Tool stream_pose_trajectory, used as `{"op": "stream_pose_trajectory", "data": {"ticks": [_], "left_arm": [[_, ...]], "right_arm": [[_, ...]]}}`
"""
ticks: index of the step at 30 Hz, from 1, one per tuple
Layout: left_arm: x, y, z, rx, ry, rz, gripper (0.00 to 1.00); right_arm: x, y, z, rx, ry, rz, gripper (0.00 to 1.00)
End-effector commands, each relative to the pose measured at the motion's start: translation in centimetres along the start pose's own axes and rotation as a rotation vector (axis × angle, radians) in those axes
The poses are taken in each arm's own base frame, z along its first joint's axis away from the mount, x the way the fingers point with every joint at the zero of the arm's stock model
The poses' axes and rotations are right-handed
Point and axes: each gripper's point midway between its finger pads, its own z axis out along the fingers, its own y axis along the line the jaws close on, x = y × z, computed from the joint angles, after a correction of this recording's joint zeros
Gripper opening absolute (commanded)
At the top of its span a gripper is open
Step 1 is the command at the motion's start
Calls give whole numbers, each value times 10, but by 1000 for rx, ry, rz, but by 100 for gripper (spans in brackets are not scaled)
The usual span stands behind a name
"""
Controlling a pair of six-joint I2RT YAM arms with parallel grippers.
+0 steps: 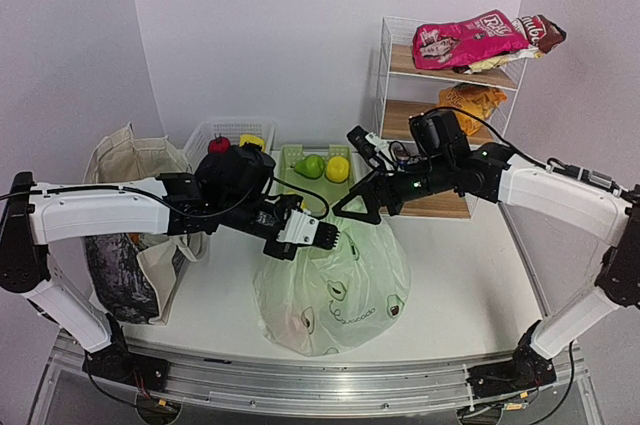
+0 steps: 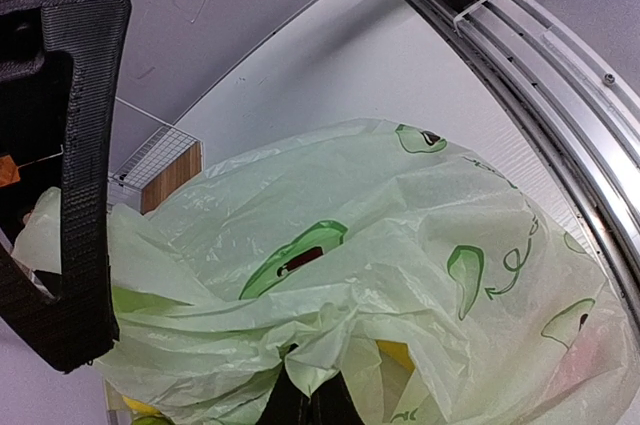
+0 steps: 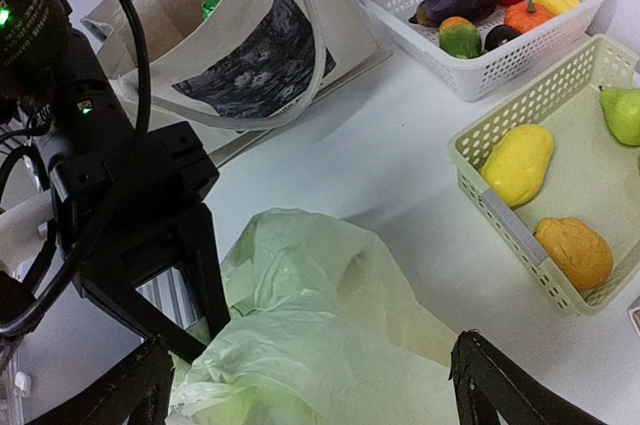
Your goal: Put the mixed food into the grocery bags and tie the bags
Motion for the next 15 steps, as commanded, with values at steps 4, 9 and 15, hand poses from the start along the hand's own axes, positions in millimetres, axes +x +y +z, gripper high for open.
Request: {"op": "stream_pose_trajectory", "data": {"ticks": [4,9,15], "left_arm": [[-6,6,-8,-30,-20,37,0],[-6,5,-9,-34,-15,38,0],[-6,8,-9,-41,-19,45,0]], "right_arm": [[4,6,14,-79,78,-36,90],[11,1,16,-79,113,-37,85],[16,0,22,-106,143,-26,68]]}}
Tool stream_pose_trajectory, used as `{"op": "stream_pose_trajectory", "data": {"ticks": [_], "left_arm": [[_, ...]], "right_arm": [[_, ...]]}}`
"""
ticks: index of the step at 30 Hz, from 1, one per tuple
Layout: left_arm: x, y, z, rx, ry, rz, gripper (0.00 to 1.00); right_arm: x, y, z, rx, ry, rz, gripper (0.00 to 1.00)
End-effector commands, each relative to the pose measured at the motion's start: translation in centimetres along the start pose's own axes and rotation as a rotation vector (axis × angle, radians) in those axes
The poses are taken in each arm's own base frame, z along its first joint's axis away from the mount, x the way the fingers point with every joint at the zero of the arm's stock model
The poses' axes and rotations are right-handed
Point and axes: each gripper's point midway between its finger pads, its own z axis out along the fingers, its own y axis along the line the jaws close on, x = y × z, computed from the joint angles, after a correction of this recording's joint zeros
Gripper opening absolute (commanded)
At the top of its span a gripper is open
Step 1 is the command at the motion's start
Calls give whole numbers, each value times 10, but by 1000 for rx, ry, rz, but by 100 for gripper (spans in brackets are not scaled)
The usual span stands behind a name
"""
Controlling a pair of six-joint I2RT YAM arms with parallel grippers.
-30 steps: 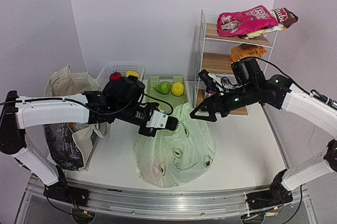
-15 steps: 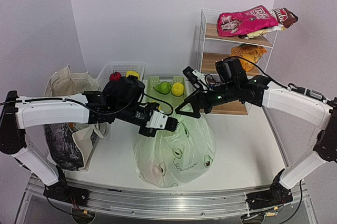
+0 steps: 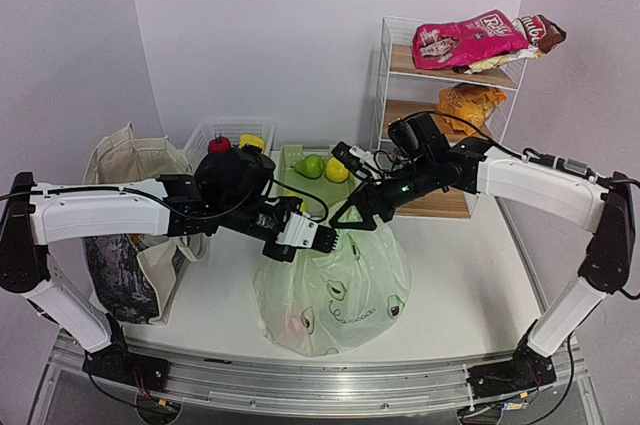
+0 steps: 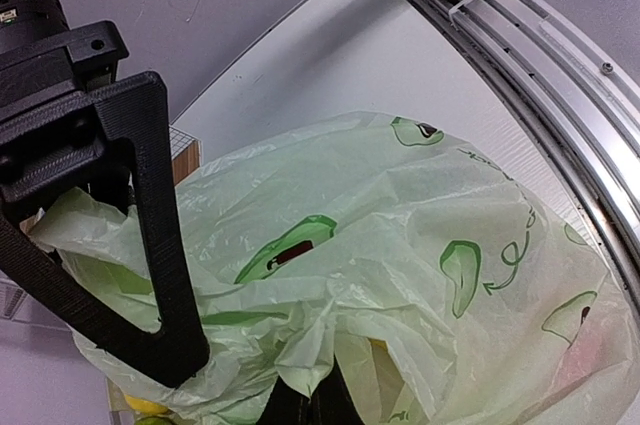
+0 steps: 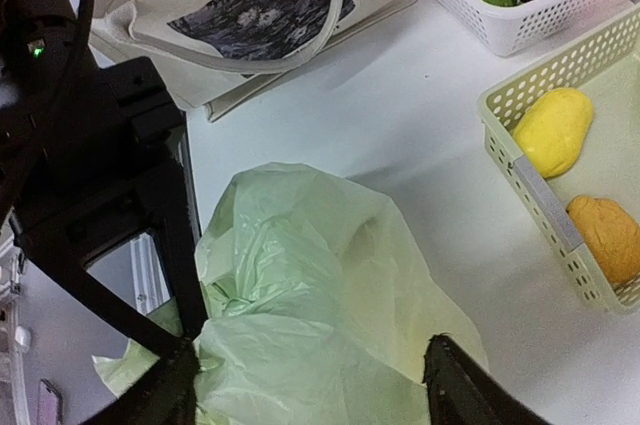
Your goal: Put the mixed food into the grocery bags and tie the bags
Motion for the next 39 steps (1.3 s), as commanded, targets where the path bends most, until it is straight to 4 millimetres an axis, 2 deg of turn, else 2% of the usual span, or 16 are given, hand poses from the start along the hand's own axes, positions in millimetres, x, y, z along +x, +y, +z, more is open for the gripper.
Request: {"op": "stream_pose_trajectory", "data": {"ticks": [1,7,8,9,10,11,12,14,16,19,21,23,26,30,35,39], "left_arm": [[-10,12,-10,-47,-26,27,0],[-7,15,-9,-58,-15,26,0],[-7,16,-9,-63,-10,23,0],[-7,16,-10,-63,-6,19,9],[-7,16,-11,-53,-6,13,25],[-8,14,-14,-36,-9,6,47],[-8,14,-20,-18,-13,-8,57],[-13,14,-39,35,-57,-56,74],[-22,15,-58,93,-123,-101,85],[-31,31,-76,132,-156,-219,86],[-34,55,-79,103,-167,-331,84],[-29,77,-72,55,-152,-434,82],[-19,95,-55,34,-133,-580,82],[-21,88,-36,105,-157,-690,85],[-16,64,-22,142,-140,-645,85],[-6,61,-3,138,-91,-620,79]], "right_arm": [[-6,7,1,-55,10,-16,62],[2,9,2,-71,54,-6,3],[3,9,0,-65,56,-11,0],[3,9,-1,-57,54,-24,0],[2,9,-4,-48,49,-41,0],[0,10,-7,-37,42,-62,0],[-2,8,-11,-14,35,-83,0],[-8,4,-19,58,10,-155,0],[-13,6,-23,120,-18,-252,0],[-29,14,-31,192,-115,-414,0],[-35,20,-35,212,-175,-484,0],[-39,25,-35,223,-215,-528,0],[-42,31,-34,223,-232,-562,0],[-45,37,-31,219,-250,-571,0],[-49,41,-36,220,-291,-553,0],[-53,46,-37,204,-312,-550,0]]}}
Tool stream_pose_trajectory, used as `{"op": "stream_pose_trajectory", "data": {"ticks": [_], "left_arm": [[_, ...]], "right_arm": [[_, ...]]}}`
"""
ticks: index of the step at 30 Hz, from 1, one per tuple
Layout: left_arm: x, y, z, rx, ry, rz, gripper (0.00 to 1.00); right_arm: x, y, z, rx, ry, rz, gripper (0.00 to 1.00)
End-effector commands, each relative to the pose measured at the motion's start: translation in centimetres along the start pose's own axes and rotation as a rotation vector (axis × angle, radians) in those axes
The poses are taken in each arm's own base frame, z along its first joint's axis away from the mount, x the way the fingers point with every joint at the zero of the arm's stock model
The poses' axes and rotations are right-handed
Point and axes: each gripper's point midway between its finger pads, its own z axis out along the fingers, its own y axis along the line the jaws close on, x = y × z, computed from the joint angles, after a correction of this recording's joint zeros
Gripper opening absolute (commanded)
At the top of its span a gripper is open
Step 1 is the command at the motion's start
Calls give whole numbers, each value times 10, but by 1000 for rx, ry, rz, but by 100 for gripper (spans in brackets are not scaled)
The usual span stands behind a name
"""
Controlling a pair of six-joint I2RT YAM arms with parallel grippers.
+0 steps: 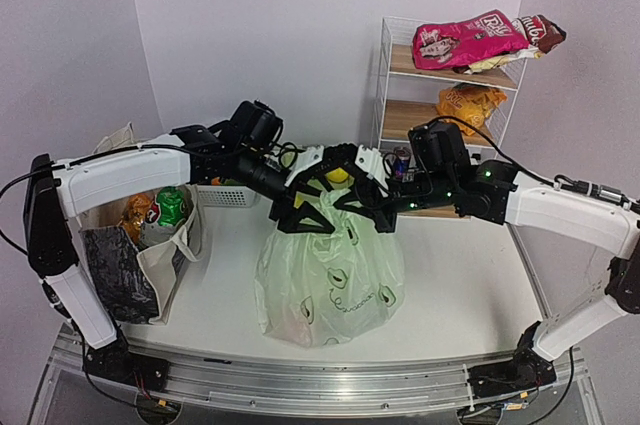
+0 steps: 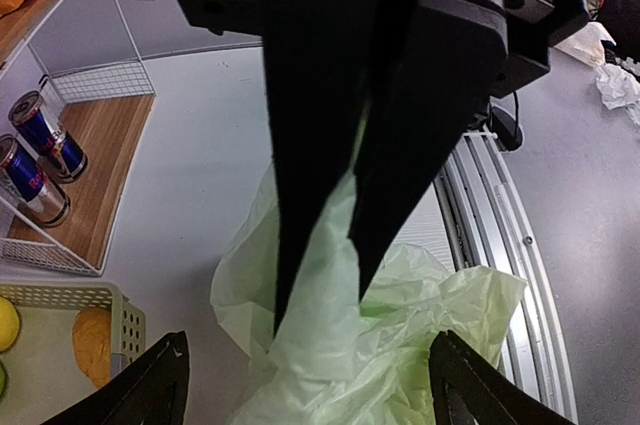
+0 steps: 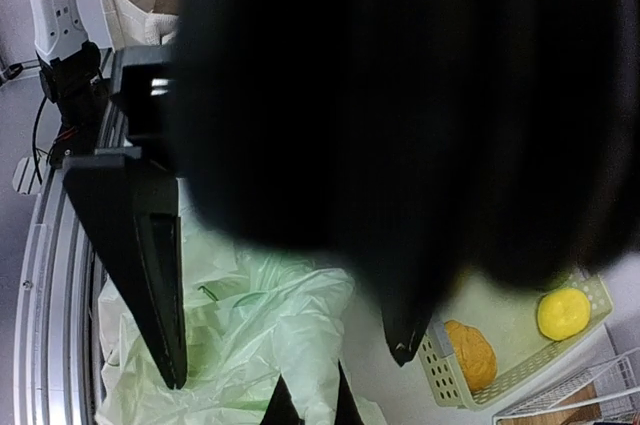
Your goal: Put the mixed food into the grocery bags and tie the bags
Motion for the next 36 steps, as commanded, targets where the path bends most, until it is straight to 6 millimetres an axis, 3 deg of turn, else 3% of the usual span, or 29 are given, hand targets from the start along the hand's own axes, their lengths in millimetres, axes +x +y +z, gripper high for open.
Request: {"op": "stream_pose_trajectory", "data": {"ticks": [1,5,8,9,15,17,19,21,24,27,29,34,36], "left_arm": [[-6,6,13,-16,4,25,75],[-6,12,21,0,22,2,55],[-3,13,19,-12,29,17,29],[-3,13,17,-11,29,23,25],[-1,7,-9,26,15,68,28],[-1,8,-11,27,22,77,22],[-2,9,-11,28,25,75,7],[-7,13,-10,13,15,59,0],[-15,20,-9,-29,-18,45,0],[-17,13,-6,-55,-31,70,0],[-17,12,-7,-122,-44,112,0],[-37,40,-39,-499,-167,283,0],[-47,40,-49,-586,-205,345,0]], "right_arm": [[-35,-2,-13,28,-115,-24,0],[-38,0,-15,27,-125,-22,0],[-38,0,-19,32,-127,-18,0],[-36,0,-19,39,-121,-17,0],[-18,2,-25,51,-47,-14,0],[-16,6,-23,25,-30,-5,0],[-16,8,-22,9,-28,3,0],[-18,9,-22,0,-33,11,0],[-22,9,-22,-4,-43,31,0],[-21,7,-23,8,-38,55,0],[-18,4,-23,27,-26,82,0],[-11,6,-21,37,2,191,0],[-7,9,-18,28,20,251,0]]}}
